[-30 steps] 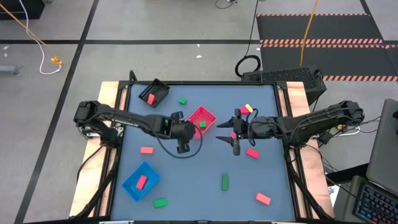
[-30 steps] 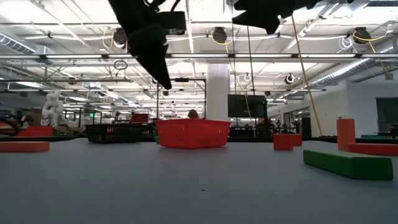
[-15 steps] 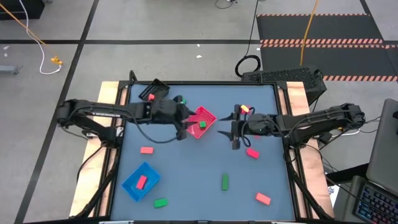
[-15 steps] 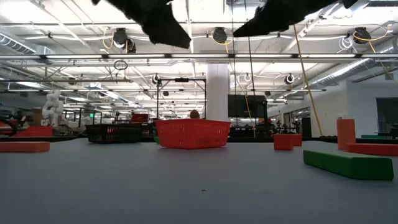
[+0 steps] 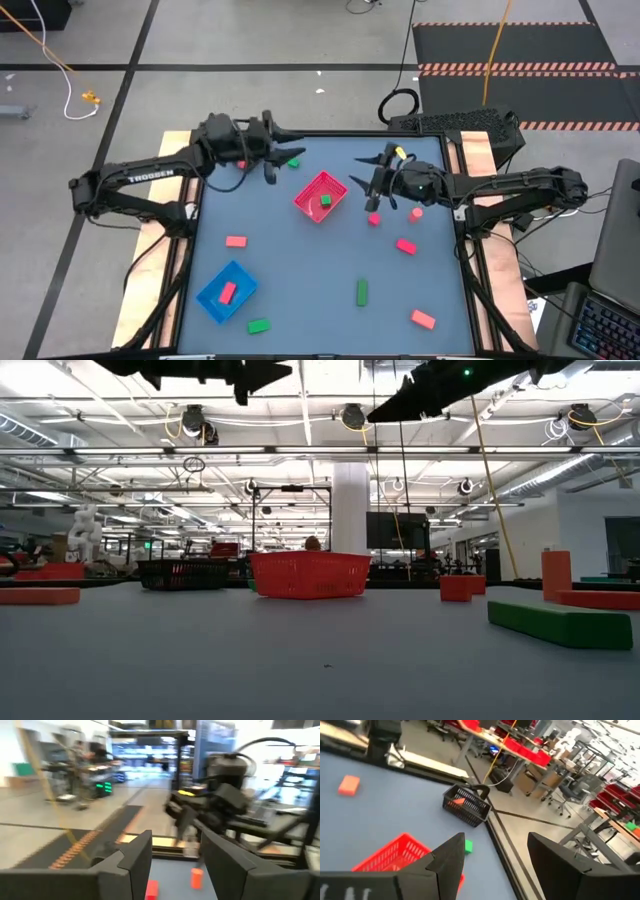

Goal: Sort & place blocks by color
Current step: Put the orange block into the black bin

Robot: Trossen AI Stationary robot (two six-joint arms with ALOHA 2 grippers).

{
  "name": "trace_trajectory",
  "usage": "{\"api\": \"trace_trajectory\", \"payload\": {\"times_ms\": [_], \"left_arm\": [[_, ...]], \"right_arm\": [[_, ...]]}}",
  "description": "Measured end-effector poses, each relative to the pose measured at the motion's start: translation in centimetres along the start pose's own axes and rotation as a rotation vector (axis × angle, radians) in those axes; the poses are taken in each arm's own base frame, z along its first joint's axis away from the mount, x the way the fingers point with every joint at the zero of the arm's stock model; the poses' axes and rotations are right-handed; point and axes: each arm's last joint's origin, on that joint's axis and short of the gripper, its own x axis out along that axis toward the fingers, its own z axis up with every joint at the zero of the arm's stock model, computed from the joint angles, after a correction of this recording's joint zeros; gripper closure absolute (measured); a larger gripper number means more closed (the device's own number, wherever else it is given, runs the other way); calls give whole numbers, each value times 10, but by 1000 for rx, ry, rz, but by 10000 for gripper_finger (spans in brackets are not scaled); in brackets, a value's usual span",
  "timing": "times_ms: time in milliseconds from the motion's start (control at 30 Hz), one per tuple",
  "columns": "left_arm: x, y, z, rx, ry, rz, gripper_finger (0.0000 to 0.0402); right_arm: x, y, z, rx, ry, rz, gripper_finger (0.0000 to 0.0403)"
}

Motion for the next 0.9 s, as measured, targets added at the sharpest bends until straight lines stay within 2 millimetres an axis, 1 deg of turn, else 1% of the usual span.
{"api": "trace_trajectory", "payload": {"times_ms": [67, 167, 267, 367, 433, 567, 667, 800, 900], "left_arm": [[6, 2, -4, -7, 10, -73, 235], [18, 2, -23, -44, 91, -155, 240], [32, 0, -42, -45, 148, -182, 244], [41, 1, -57, -36, 183, -174, 245], [42, 2, -58, -42, 187, -146, 245], [38, 3, -53, -101, 192, -78, 245], [36, -4, -50, -125, 212, -21, 245], [37, -15, -56, -70, 285, 94, 245], [38, -22, -57, -51, 302, 122, 245]], "right_arm": [[1, -4, -1, 31, 13, -51, 193], [3, -10, -5, 58, 65, -157, 193], [4, -14, -11, 63, 122, -235, 193], [5, -15, -20, 62, 150, -254, 193], [7, -17, -26, 72, 170, -265, 193], [9, -23, -35, 118, 195, -301, 193], [10, -28, -41, 169, 218, -323, 193], [11, -36, -45, 258, 222, -360, 193], [12, -39, -47, 295, 222, -376, 193]]}}
